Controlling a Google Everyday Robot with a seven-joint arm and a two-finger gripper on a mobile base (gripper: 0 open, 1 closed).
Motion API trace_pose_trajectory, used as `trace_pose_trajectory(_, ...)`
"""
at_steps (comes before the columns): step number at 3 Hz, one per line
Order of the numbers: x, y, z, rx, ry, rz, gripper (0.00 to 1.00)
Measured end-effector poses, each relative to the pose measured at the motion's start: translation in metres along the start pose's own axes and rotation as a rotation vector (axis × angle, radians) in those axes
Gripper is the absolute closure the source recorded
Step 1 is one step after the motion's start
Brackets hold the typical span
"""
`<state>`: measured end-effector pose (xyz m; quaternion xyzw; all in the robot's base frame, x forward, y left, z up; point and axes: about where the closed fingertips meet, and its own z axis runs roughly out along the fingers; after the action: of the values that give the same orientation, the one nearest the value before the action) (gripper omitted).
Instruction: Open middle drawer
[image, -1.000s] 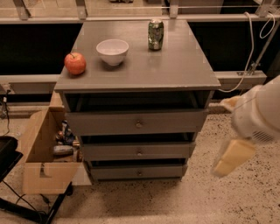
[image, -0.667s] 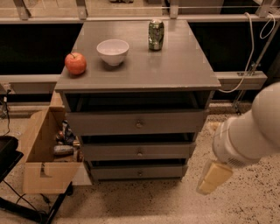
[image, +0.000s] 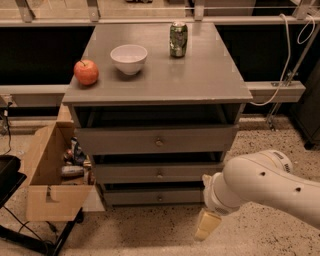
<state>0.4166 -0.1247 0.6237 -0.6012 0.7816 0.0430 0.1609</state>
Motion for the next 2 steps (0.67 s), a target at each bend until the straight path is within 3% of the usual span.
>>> trace_pose_trajectory(2, -0.004, -0.002, 0.016, 0.007, 0.022, -0.021, 0.00)
